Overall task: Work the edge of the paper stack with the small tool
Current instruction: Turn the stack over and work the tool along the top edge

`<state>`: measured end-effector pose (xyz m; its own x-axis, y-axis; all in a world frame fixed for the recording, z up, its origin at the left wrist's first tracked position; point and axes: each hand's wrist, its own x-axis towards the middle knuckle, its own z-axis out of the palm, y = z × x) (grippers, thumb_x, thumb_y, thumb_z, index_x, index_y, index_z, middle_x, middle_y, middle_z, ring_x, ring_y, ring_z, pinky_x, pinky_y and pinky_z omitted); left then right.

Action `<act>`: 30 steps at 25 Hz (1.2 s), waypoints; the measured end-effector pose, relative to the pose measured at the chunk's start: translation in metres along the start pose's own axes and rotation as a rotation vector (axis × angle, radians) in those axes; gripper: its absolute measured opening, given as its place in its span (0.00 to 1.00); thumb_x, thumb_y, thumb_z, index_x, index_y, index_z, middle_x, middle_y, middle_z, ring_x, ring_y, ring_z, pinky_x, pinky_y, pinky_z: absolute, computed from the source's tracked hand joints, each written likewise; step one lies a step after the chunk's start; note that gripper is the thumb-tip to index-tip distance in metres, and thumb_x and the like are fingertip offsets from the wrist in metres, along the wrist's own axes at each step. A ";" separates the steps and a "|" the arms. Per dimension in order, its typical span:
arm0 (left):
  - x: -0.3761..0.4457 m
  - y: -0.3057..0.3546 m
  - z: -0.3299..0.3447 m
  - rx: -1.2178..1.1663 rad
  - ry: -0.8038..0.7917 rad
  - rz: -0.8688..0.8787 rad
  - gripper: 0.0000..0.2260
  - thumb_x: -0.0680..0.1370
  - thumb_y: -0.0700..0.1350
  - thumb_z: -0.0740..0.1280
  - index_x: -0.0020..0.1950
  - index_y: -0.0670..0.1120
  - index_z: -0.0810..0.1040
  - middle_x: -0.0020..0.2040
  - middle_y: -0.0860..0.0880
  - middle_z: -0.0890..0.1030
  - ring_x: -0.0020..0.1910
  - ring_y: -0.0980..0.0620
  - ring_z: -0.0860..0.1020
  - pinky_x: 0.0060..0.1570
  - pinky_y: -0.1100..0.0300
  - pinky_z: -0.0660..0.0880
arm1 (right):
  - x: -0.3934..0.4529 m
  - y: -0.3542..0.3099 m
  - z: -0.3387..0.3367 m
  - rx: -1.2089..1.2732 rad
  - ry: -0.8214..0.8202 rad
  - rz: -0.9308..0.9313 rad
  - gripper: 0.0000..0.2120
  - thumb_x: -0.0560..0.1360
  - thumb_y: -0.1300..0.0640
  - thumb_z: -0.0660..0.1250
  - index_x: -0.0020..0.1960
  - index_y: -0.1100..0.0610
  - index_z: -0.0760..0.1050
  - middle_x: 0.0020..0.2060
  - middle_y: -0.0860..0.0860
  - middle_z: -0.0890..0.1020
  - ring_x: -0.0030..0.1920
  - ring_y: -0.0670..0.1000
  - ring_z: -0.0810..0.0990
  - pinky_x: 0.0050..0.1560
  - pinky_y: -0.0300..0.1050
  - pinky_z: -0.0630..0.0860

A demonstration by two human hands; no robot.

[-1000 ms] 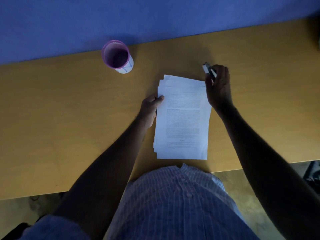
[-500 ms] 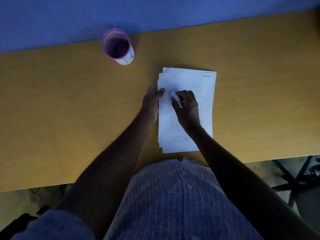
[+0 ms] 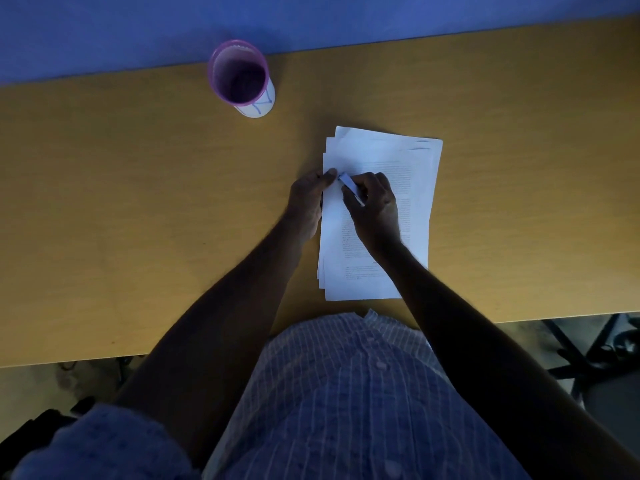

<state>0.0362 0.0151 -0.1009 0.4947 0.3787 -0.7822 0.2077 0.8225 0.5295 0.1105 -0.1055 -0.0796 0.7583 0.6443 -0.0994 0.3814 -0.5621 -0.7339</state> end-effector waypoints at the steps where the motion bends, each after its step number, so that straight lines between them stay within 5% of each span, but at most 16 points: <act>1: 0.001 0.000 0.000 0.002 0.001 0.003 0.05 0.82 0.41 0.69 0.52 0.43 0.85 0.50 0.45 0.88 0.47 0.48 0.87 0.47 0.56 0.83 | 0.000 0.000 0.000 -0.003 0.002 0.005 0.08 0.80 0.59 0.72 0.55 0.65 0.79 0.46 0.59 0.81 0.42 0.52 0.78 0.43 0.36 0.76; 8: 0.003 -0.002 0.002 0.086 0.048 0.038 0.05 0.83 0.42 0.68 0.54 0.43 0.82 0.56 0.42 0.85 0.53 0.43 0.83 0.59 0.48 0.81 | 0.003 -0.002 0.004 -0.053 0.026 -0.030 0.10 0.79 0.60 0.72 0.57 0.65 0.80 0.49 0.61 0.82 0.45 0.53 0.80 0.47 0.40 0.81; 15: 0.005 0.000 0.003 0.036 0.069 -0.015 0.04 0.81 0.41 0.70 0.50 0.42 0.84 0.49 0.43 0.86 0.46 0.46 0.84 0.53 0.49 0.81 | 0.010 0.003 0.001 -0.007 -0.013 -0.021 0.09 0.81 0.57 0.70 0.51 0.63 0.79 0.43 0.57 0.82 0.42 0.46 0.75 0.43 0.32 0.74; 20: 0.004 0.000 0.003 0.016 0.072 -0.007 0.04 0.81 0.40 0.70 0.51 0.41 0.84 0.49 0.42 0.86 0.47 0.44 0.83 0.52 0.51 0.82 | 0.004 -0.005 0.008 0.000 0.029 0.022 0.10 0.81 0.57 0.70 0.58 0.62 0.79 0.50 0.58 0.83 0.47 0.50 0.82 0.46 0.36 0.79; 24: 0.003 0.001 0.002 0.044 0.076 -0.015 0.04 0.80 0.40 0.71 0.48 0.42 0.85 0.47 0.44 0.87 0.45 0.46 0.85 0.52 0.49 0.82 | 0.008 -0.006 0.007 0.007 0.009 0.080 0.11 0.82 0.54 0.69 0.58 0.61 0.79 0.49 0.56 0.83 0.46 0.45 0.78 0.43 0.28 0.71; 28: 0.002 0.001 0.001 0.057 0.085 -0.019 0.04 0.80 0.41 0.71 0.49 0.42 0.85 0.47 0.44 0.87 0.45 0.45 0.85 0.52 0.48 0.82 | 0.012 -0.004 0.007 0.108 -0.065 0.216 0.13 0.83 0.50 0.67 0.60 0.58 0.79 0.52 0.54 0.85 0.49 0.50 0.83 0.48 0.42 0.80; 30: 0.002 0.001 0.002 0.066 0.086 -0.019 0.05 0.81 0.42 0.71 0.50 0.42 0.85 0.48 0.43 0.87 0.44 0.45 0.85 0.51 0.48 0.82 | 0.015 -0.003 0.007 0.191 -0.101 0.306 0.12 0.83 0.50 0.67 0.62 0.56 0.78 0.51 0.52 0.86 0.47 0.50 0.84 0.46 0.37 0.80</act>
<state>0.0391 0.0159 -0.1010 0.4161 0.4004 -0.8164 0.2728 0.8015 0.5321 0.1170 -0.0907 -0.0834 0.7623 0.5144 -0.3927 0.0317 -0.6358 -0.7712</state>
